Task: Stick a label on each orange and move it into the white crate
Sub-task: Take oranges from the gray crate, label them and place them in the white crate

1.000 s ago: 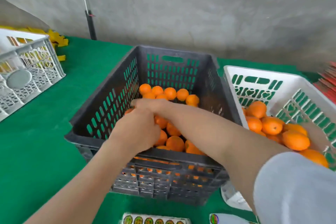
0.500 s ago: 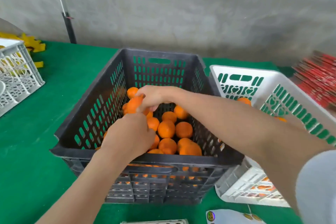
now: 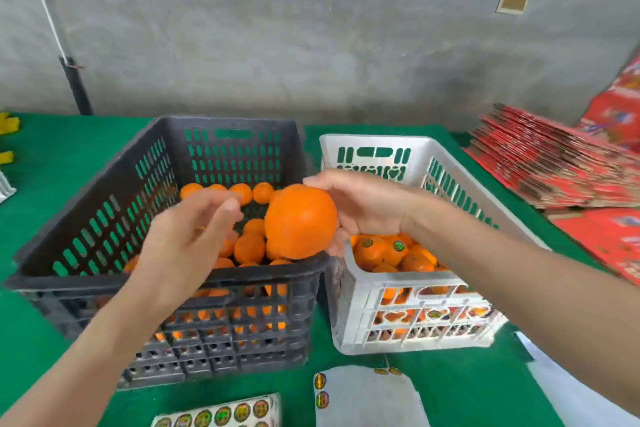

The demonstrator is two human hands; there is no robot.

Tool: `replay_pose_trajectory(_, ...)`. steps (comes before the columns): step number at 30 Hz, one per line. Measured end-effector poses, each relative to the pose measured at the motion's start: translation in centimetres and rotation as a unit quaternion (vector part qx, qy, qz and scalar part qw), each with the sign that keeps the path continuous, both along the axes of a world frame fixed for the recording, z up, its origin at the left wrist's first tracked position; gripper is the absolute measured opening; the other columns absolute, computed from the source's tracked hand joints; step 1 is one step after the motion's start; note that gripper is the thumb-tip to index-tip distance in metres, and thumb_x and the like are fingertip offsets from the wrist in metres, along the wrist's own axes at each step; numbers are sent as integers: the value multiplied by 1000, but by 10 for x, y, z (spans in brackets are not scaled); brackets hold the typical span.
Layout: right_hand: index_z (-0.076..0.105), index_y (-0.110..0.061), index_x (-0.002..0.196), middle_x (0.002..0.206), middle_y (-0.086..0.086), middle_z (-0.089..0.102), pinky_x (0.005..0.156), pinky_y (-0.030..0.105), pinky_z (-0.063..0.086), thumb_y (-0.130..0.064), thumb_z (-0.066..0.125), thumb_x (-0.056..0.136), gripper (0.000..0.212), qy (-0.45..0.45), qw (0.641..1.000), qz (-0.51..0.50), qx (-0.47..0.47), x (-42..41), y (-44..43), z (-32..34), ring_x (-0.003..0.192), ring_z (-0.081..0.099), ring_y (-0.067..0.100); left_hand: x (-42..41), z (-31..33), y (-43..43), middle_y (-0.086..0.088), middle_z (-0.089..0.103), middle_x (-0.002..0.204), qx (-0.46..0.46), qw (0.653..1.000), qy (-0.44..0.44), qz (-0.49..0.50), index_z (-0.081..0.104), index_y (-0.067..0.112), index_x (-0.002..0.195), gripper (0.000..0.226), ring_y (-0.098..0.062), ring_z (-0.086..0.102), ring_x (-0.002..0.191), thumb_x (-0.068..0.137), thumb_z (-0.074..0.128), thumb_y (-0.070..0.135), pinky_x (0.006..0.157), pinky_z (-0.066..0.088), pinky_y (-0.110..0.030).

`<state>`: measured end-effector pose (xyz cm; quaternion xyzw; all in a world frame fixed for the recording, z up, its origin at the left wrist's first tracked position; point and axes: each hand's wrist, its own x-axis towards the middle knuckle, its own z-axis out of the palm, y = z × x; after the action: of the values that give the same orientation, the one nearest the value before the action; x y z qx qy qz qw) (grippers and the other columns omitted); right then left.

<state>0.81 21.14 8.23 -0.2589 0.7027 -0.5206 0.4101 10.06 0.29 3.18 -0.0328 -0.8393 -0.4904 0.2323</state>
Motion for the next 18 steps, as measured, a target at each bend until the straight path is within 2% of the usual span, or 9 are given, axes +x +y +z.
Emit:
replay_pose_trajectory(2,48,-1,113,77,18,63,49,27,51,-48,41,87,54,5,1000,-4,6,17,17,-3,51,60,21,19,10,29,6,70,87,77,987,-57,-127,62,33,104,35,-15,65,73,88,46,59,59,52,-24)
replay_pose_trajectory(4,51,4,109,77,21,62,49,27,51,-41,37,96,49,12,1000,-15,25,32,32,-10,50,60,22,33,10,55,13,68,96,57,973,-119,-190,57,42,109,53,-9,66,77,68,56,75,62,53,-24)
replay_pose_trajectory(6,54,2,99,75,22,64,51,28,52,-35,36,97,41,27,998,-28,57,47,46,-24,56,61,27,44,-2,80,21,62,101,-20,971,-170,-166,50,49,107,62,1,62,86,53,69,74,65,51,-20)
replay_pose_trajectory(8,53,-2,95,79,25,64,57,32,54,-32,37,98,34,26,995,-39,85,62,59,-44,68,62,35,52,-22,101,21,57,101,-67,968,-201,-135,46,49,104,59,1,59,88,56,78,64,61,45,-15)
replay_pose_trajectory(10,54,-5,95,83,23,65,64,35,57,-33,39,98,32,-6,995,-45,93,76,72,-69,74,63,36,60,-46,115,20,54,103,-55,959,-244,-132,43,47,104,56,-3,57,88,62,81,48,59,45,-13)
replay_pose_trajectory(13,56,-5,106,91,16,65,66,30,57,-41,38,99,41,-4,987,-74,144,84,89,-120,74,65,26,68,-90,122,13,54,106,37,936,-339,-94,45,41,108,57,-11,59,90,67,84,31,64,51,-19)
replay_pose_trajectory(14,56,-1,112,96,16,64,69,31,55,-39,38,99,44,33,979,-76,189,84,93,-140,79,64,26,69,-106,121,8,55,108,81,923,-371,-57,47,35,110,57,-17,59,93,68,84,26,70,54,-27)
replay_pose_trajectory(16,54,6,119,111,21,61,84,39,50,-31,41,99,44,157,944,-39,286,81,97,-181,99,59,32,70,-138,119,-5,55,112,182,882,-433,22,47,20,118,57,-29,58,100,72,82,16,82,54,-41)
replay_pose_trajectory(18,52,1,125,125,18,55,97,39,43,-29,46,97,41,240,914,-12,328,82,94,-214,115,52,32,71,-161,115,-13,55,114,321,820,-468,74,46,4,126,59,-33,57,104,77,77,13,82,52,-42)
